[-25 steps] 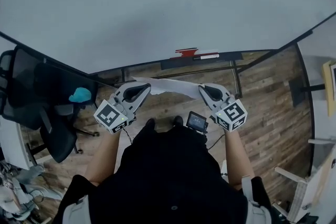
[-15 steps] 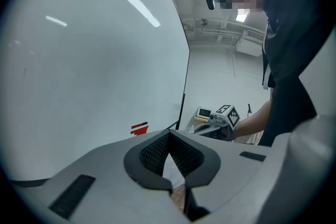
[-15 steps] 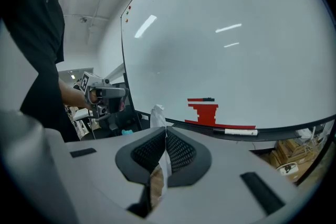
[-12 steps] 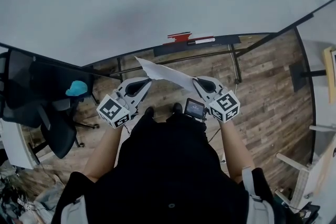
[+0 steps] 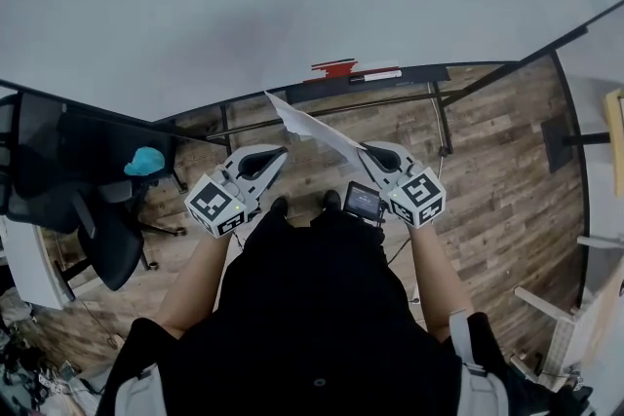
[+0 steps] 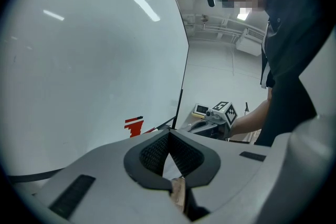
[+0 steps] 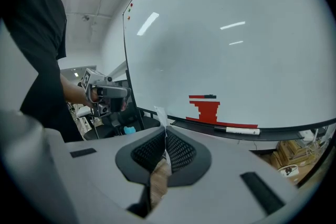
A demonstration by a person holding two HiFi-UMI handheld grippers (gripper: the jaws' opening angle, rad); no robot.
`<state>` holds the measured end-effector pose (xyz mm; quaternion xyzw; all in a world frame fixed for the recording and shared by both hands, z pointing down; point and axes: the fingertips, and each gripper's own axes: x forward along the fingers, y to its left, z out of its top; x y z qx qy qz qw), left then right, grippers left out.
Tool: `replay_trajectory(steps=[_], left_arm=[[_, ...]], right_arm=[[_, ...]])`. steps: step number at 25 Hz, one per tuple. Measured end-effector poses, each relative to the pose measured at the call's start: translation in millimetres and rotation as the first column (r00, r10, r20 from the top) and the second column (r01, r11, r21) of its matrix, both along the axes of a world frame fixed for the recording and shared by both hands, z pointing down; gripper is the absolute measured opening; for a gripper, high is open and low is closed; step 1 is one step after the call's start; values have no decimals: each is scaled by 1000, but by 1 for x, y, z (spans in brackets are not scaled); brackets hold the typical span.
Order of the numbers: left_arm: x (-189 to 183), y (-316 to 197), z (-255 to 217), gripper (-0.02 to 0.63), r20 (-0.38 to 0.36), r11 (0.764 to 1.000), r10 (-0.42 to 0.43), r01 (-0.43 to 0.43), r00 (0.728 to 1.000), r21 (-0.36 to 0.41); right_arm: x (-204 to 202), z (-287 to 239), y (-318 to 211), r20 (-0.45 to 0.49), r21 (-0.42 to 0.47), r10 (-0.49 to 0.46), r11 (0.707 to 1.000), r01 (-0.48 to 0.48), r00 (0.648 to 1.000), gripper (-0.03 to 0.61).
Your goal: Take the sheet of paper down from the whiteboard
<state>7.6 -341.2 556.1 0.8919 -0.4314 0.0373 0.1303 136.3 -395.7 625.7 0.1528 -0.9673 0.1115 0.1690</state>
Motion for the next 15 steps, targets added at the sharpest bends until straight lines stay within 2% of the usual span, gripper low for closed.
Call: replay_trajectory(steps=[5, 15], left_arm=[[-5, -1, 10, 11, -1, 999, -48, 48, 999, -19], [13, -3, 12, 11, -22, 996, -81, 80, 997, -33]], right_arm=[[1, -2, 1, 1, -2, -18, 1000, 18, 1000, 18], [17, 1, 0, -8, -5, -43, 999, 43, 999, 18]])
